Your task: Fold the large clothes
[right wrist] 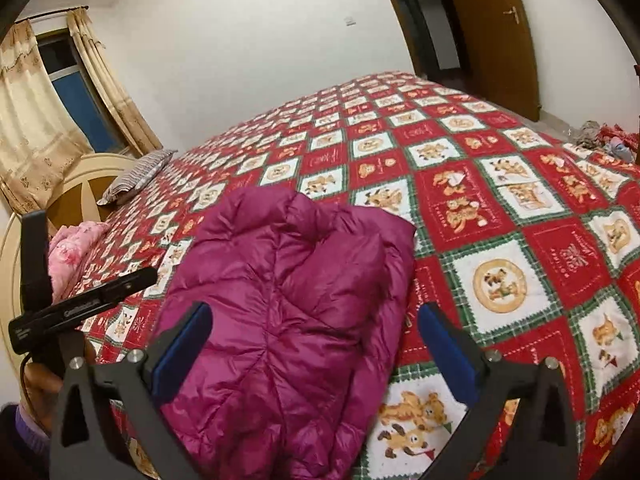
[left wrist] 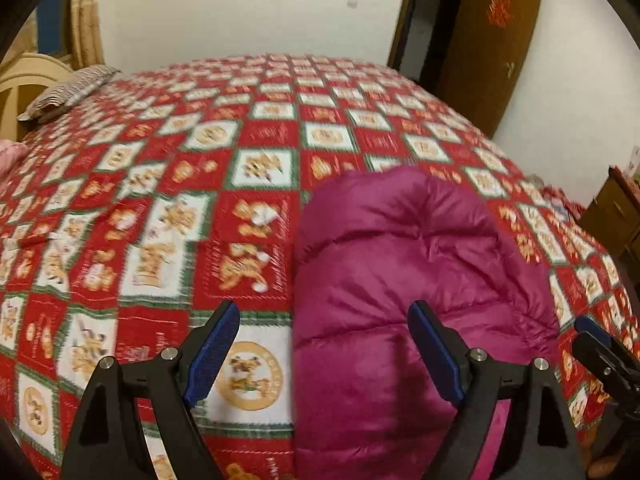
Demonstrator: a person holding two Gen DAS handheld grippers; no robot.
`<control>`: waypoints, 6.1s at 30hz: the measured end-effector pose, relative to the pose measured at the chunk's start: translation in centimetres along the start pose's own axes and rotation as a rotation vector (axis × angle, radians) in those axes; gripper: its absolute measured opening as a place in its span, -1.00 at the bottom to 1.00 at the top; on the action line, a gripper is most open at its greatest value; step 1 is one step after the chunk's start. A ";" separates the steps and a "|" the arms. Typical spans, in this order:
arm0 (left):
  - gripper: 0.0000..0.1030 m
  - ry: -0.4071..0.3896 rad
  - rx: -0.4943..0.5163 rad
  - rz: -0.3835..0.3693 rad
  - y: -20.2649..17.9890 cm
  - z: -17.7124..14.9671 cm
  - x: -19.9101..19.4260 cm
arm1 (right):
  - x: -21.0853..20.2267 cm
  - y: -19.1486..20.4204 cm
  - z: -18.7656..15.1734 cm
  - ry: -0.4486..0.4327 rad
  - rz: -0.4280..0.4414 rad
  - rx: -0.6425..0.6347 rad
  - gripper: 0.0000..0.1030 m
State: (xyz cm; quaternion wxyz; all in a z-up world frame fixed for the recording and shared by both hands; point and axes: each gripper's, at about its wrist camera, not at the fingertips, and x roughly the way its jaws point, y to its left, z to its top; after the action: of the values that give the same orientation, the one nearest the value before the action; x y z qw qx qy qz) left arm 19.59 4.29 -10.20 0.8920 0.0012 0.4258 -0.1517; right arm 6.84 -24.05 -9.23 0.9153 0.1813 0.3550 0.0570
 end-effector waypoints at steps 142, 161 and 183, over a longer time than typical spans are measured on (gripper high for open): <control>0.22 -0.021 0.291 -0.025 -24.5 0.6 9.2 | 1.7 -21.5 6.0 0.021 -0.491 0.221 -0.30; 0.19 0.018 0.227 -0.135 -19.4 0.4 6.5 | 0.5 -18.7 5.0 0.053 -0.251 0.208 -0.29; 0.15 0.063 0.181 -0.243 -19.2 0.8 7.3 | 0.8 -17.2 3.4 0.050 -0.107 0.217 0.19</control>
State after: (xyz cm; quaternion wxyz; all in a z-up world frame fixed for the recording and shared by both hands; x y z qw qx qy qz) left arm 19.31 -16.07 -12.87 0.8496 0.0350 0.4351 -0.2960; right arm 9.32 -40.78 -13.79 0.8830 0.2585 0.3908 -0.0264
